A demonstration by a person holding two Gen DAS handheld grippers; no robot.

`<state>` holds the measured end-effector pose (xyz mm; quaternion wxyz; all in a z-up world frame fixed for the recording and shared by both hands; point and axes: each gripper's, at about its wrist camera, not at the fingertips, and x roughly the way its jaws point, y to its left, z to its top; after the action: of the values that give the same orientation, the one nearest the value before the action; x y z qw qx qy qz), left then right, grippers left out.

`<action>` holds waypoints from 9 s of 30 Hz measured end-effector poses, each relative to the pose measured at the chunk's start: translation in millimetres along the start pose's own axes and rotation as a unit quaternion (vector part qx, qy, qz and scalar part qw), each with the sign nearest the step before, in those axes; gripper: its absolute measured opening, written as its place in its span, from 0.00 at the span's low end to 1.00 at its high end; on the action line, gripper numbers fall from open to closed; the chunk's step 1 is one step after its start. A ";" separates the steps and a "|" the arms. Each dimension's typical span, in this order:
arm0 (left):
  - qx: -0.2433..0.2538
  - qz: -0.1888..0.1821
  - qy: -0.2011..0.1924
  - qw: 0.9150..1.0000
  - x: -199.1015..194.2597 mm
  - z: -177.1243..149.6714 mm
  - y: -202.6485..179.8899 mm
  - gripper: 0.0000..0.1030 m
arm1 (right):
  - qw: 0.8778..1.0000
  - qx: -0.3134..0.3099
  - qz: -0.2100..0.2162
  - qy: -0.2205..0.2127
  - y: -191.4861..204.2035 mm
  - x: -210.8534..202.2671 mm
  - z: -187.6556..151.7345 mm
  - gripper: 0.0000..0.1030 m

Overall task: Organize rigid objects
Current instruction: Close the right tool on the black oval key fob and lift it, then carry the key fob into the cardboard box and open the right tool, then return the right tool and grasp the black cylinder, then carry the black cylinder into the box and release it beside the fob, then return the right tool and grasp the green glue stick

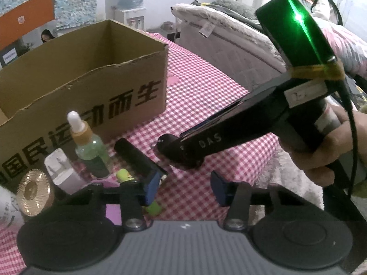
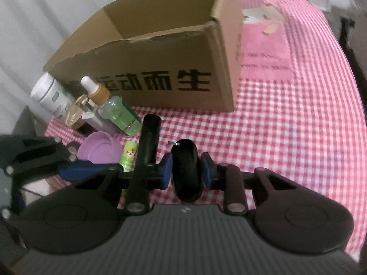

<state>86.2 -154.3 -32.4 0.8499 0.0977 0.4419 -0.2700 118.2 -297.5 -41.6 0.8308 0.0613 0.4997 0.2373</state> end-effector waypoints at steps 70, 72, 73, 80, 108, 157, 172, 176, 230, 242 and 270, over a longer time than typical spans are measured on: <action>-0.005 0.050 -0.063 0.997 -43.9 34.5 -4.6 0.35 | 0.969 0.177 0.120 -0.122 -2.1 -84.9 0.9 0.13; -0.005 0.062 -0.084 0.995 -66.0 37.8 1.5 0.35 | 0.971 0.153 0.124 -0.137 15.8 -96.1 11.2 0.13; -0.006 0.071 -0.095 0.993 -77.1 39.6 6.1 0.35 | 0.971 0.139 0.128 -0.144 25.1 -100.4 18.5 0.13; -0.044 0.133 -0.123 0.982 -125.1 61.5 59.3 0.35 | 0.969 0.059 0.184 -0.152 81.0 -93.5 90.7 0.13; -0.123 0.162 0.036 0.979 -33.2 112.1 249.0 0.39 | 0.955 0.190 0.209 0.086 92.6 150.7 265.6 0.10; -0.016 0.005 -0.006 1.000 6.5 2.6 14.5 0.50 | 0.995 0.079 0.054 0.013 3.9 12.8 22.2 0.17; -0.010 -0.007 0.045 0.999 45.4 14.4 -3.3 0.41 | 0.978 0.190 0.086 -0.006 -35.1 -15.9 -32.9 0.17; 0.001 0.001 0.044 0.999 44.9 12.9 -7.5 0.36 | 0.978 0.186 0.091 0.004 -37.0 -17.6 -32.0 0.21; -0.094 0.123 0.072 0.985 -7.0 117.9 209.9 0.35 | 0.972 0.102 0.192 0.095 63.8 106.8 239.9 0.21; -0.111 0.143 0.119 0.976 22.8 114.3 241.1 0.56 | 0.960 0.112 0.188 0.176 69.1 188.2 271.2 0.27; -0.052 0.041 -0.096 0.993 -130.3 43.9 87.6 0.78 | 0.980 0.056 0.144 -0.123 33.5 -103.8 85.1 0.58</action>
<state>104.2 -50.3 92.0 0.9026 0.0455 0.3675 -0.2195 139.9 -303.9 94.9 0.8385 0.2077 0.3921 0.3163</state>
